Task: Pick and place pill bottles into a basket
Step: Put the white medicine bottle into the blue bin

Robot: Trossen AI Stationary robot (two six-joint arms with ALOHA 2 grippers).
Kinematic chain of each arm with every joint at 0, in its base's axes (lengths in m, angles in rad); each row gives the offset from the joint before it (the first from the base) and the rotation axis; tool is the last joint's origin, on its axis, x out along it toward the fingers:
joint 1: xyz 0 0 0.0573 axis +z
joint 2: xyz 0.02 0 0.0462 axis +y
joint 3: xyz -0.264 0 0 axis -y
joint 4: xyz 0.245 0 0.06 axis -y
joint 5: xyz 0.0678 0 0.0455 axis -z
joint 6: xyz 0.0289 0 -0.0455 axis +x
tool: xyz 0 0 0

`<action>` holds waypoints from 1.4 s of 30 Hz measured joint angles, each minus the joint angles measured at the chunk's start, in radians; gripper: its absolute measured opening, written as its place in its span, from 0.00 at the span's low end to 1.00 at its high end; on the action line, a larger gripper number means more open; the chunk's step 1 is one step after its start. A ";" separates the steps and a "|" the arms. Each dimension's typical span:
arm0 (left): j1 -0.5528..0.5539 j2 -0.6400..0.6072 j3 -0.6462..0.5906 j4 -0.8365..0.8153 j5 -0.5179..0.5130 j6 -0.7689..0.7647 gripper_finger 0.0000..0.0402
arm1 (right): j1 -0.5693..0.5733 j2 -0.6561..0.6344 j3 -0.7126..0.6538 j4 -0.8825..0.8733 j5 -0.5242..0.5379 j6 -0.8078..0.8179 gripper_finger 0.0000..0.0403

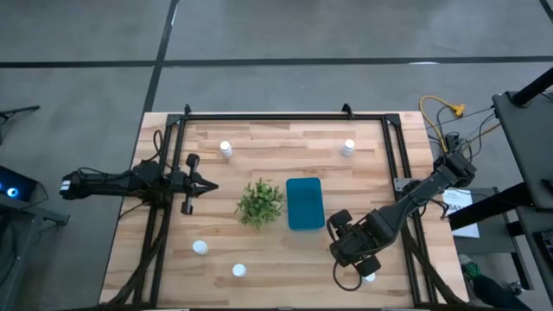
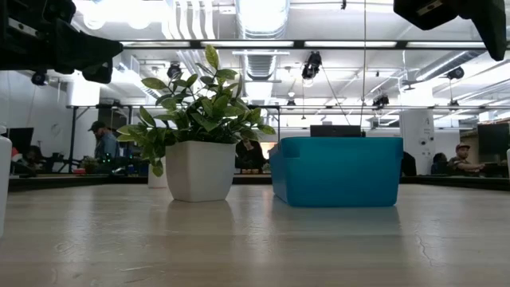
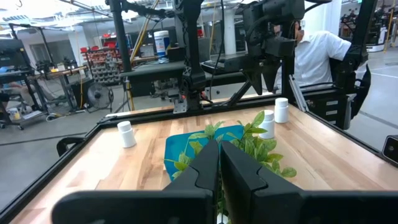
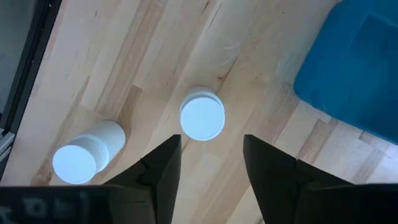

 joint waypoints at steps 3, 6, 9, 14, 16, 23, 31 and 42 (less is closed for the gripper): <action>0.000 0.000 0.000 0.000 0.000 0.000 0.00 | 0.000 0.000 -0.001 0.006 0.000 0.000 0.41; 0.000 0.000 0.000 0.000 0.000 0.000 0.00 | 0.000 0.000 -0.014 0.037 0.000 0.000 0.41; 0.000 0.000 0.000 0.000 0.000 0.000 0.00 | 0.000 0.000 -0.035 0.070 0.000 0.000 0.41; 0.000 0.000 0.000 0.000 0.000 0.000 0.00 | 0.000 0.002 -0.054 0.085 0.000 0.001 0.41; 0.000 0.000 0.000 0.000 0.000 0.000 0.00 | 0.000 0.002 -0.054 0.089 0.000 0.005 0.41; 0.000 0.000 0.000 0.000 0.000 0.000 0.00 | 0.000 0.002 -0.054 0.097 -0.001 0.012 0.47; 0.000 0.000 0.000 0.000 0.000 0.000 0.00 | 0.000 0.002 -0.056 0.100 0.000 0.008 0.58; 0.000 0.000 0.000 0.000 -0.001 0.000 0.00 | 0.000 0.002 -0.172 0.199 -0.003 0.004 0.61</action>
